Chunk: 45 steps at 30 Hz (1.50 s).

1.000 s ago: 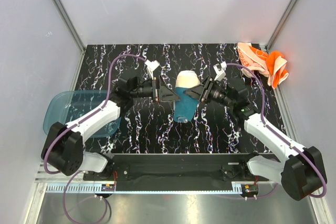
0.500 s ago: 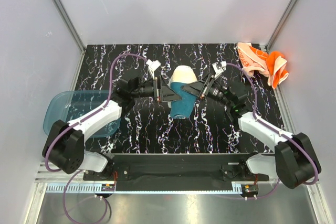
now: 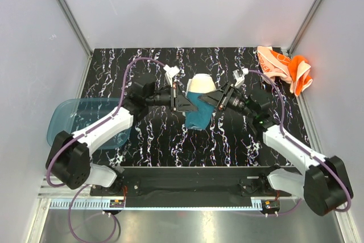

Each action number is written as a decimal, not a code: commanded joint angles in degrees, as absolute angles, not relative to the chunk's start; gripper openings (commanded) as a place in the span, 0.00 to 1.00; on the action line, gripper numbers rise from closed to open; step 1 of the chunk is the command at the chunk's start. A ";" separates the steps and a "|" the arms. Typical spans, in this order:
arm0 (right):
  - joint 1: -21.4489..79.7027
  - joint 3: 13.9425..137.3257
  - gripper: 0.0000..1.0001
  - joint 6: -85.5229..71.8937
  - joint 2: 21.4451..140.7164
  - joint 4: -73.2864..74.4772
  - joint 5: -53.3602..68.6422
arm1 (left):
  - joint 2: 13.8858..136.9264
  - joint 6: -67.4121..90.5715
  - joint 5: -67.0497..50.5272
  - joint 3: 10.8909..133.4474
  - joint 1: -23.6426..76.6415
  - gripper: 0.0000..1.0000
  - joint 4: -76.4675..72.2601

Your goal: Roll the towels

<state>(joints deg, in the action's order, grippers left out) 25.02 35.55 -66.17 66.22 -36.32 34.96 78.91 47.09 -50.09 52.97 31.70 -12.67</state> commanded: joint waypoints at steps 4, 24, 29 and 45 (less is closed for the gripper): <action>26.54 44.64 0.85 -58.10 56.87 -23.66 35.16 | 78.66 40.08 -38.41 53.52 30.85 0.00 -2.02; 26.46 51.33 0.99 -42.01 55.28 10.29 18.80 | 63.37 17.17 -42.11 62.74 2.48 0.00 39.26; 26.46 49.83 1.00 -42.63 55.46 8.61 20.83 | 61.17 12.93 -21.12 64.60 -1.22 0.00 50.00; 26.46 48.43 1.00 -41.66 56.43 8.70 28.21 | 63.89 9.06 -3.33 63.90 -8.61 0.00 52.29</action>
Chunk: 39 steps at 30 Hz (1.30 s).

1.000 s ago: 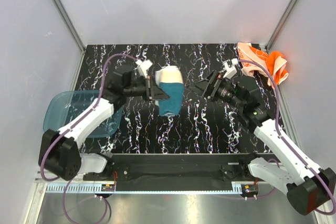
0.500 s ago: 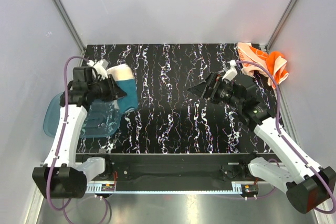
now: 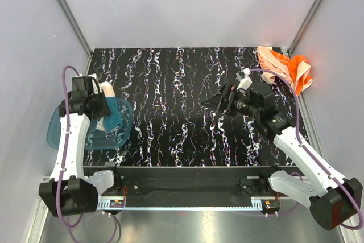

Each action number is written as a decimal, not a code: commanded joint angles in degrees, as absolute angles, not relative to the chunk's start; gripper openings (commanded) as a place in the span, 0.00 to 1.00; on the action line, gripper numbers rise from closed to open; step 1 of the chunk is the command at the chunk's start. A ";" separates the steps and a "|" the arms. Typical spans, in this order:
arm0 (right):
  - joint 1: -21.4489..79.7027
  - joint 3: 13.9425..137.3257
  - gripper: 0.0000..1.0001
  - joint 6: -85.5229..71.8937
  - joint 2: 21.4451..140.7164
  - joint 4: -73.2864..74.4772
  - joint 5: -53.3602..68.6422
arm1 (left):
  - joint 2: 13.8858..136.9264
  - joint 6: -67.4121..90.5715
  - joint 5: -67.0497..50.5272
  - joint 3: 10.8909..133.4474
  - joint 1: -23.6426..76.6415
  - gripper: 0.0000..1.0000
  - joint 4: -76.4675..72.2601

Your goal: Roll the towels

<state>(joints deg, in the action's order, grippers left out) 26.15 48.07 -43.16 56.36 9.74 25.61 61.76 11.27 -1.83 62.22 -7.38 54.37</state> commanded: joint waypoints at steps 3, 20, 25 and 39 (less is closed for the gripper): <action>26.46 48.16 1.00 -41.84 56.51 7.91 28.83 | 66.35 5.46 -10.08 60.93 -9.75 0.00 49.41; 26.54 46.05 1.00 -43.24 55.19 5.53 31.64 | 78.31 2.64 -27.33 53.79 -17.49 0.00 43.24; 26.46 46.58 1.00 -42.01 54.84 6.50 31.20 | 81.29 0.53 -30.76 55.45 -18.11 0.00 45.35; 26.46 45.00 1.00 -43.16 55.90 4.92 31.11 | 99.29 0.53 -40.08 62.04 -16.44 0.00 42.27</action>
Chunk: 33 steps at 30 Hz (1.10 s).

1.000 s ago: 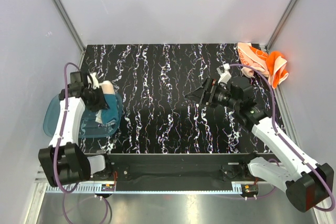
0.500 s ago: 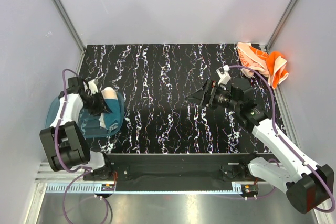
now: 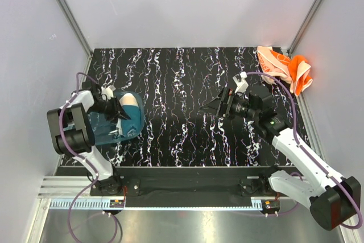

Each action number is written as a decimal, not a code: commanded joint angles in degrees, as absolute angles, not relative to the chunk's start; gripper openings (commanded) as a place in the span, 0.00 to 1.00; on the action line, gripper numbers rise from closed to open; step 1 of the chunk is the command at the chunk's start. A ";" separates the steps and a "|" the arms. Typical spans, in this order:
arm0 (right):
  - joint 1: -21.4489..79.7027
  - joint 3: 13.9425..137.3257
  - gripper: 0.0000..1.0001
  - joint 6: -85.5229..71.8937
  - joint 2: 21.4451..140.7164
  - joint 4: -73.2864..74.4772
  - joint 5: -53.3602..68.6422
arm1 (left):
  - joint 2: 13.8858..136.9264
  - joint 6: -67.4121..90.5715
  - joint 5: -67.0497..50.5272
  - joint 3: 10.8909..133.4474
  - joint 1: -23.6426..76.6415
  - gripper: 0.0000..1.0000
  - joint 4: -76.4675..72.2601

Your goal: Roll the towels

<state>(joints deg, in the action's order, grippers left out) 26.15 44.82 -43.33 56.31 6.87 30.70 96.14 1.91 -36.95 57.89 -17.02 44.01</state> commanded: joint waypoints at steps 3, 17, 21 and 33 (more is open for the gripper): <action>26.46 45.70 1.00 -42.45 55.99 6.50 30.85 | 103.88 -1.23 -42.01 66.61 -16.43 0.00 44.03; 26.54 47.46 1.00 -40.96 58.71 7.12 28.21 | 121.53 -3.69 -45.17 87.26 -12.04 0.00 48.86; 26.37 47.99 1.00 -41.04 59.06 7.29 27.95 | 125.94 -5.27 -43.69 94.64 -11.69 0.00 52.29; 26.37 48.78 1.00 -40.16 58.36 9.76 26.37 | 130.96 -5.10 -42.81 102.31 -11.43 0.18 54.50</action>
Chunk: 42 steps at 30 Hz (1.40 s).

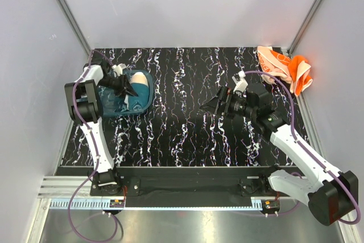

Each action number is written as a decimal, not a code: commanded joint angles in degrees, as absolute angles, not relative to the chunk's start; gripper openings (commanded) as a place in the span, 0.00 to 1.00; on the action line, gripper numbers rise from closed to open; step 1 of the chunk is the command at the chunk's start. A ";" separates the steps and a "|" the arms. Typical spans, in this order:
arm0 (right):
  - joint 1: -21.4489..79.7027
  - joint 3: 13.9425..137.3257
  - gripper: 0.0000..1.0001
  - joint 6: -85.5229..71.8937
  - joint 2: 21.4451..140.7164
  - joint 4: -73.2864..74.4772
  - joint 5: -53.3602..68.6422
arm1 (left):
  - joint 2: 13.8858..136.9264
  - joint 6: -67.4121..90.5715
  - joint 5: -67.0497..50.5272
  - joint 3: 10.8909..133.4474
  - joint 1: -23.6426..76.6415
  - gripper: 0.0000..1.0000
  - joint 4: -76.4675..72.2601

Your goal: Roll the towels

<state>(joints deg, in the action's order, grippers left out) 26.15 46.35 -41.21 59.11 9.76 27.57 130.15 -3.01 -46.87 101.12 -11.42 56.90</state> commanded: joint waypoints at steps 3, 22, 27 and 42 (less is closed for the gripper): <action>26.46 48.60 1.00 -40.52 58.27 9.67 26.46 | 128.85 -4.49 -40.17 101.16 -11.34 0.32 53.88; 26.46 51.85 1.00 -39.55 55.90 14.85 26.28 | 121.47 -1.58 -26.99 106.78 -13.62 0.99 58.89; 26.37 52.21 1.00 -39.55 55.63 15.91 26.19 | 119.27 -1.14 -23.39 108.28 -13.71 0.99 59.76; 25.49 61.07 1.00 -33.84 58.09 27.49 11.18 | 99.59 2.54 -14.60 108.47 -7.57 0.99 56.17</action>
<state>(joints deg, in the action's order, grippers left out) 26.06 55.05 -36.91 56.80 23.35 20.21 107.53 1.19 -15.55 109.43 -11.84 59.37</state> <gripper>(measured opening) 0.994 0.984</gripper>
